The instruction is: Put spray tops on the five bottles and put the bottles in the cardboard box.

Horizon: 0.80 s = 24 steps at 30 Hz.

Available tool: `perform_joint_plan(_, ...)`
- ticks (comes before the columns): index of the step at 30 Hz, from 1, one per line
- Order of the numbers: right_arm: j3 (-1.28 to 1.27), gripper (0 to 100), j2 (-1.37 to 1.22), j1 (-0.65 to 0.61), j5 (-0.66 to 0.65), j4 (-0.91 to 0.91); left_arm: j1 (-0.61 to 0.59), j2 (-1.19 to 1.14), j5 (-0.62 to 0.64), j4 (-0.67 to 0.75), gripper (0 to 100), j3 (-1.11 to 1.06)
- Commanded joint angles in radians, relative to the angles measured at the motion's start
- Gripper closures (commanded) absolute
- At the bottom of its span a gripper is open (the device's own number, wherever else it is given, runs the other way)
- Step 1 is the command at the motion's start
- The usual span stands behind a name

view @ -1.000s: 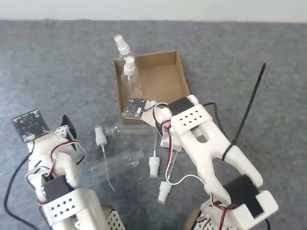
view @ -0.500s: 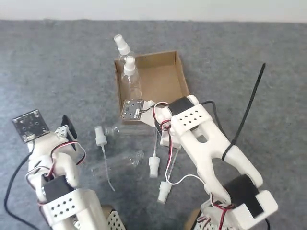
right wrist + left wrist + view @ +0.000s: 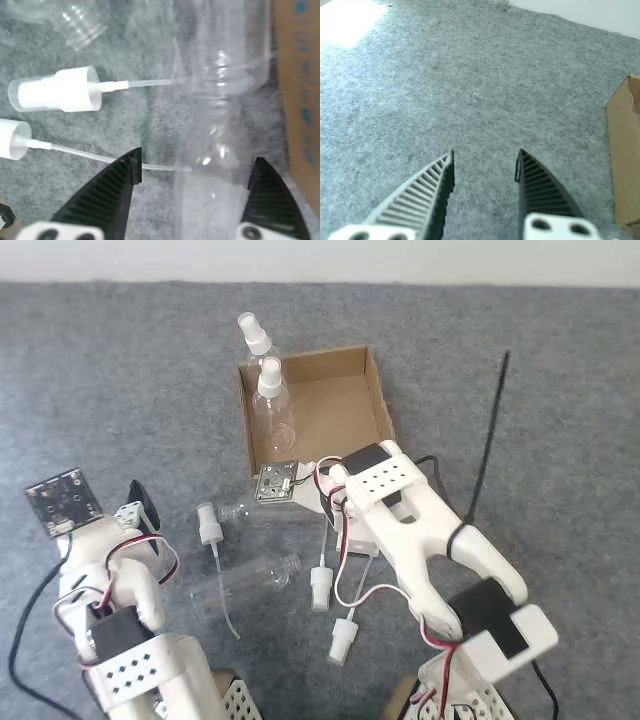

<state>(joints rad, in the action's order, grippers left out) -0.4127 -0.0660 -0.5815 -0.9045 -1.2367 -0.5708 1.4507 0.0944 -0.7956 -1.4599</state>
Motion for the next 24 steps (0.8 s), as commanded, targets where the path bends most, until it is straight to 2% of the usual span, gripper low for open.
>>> perform_joint_plan(1, 0.089, 70.2, -0.03, 0.042, -0.011, 0.013, -0.003, 0.014, 0.003, 0.035, 81, 0.015)
perform_joint_plan(11, 0.133, 70.6, -0.114, 0.071, -0.011, 0.015, -0.002, 0.014, 0.002, 0.035, 81, 0.015)
perform_joint_plan(18, 0.133, 91.6, -0.113, 0.07, -0.011, 0.012, -0.002, 0.014, 0.002, 0.035, 81, 0.015)
perform_joint_plan(24, 0.132, 93.2, -0.082, 0.07, -0.006, 0.004, -0.002, 0.014, 0.002, 0.035, 81, 0.015)
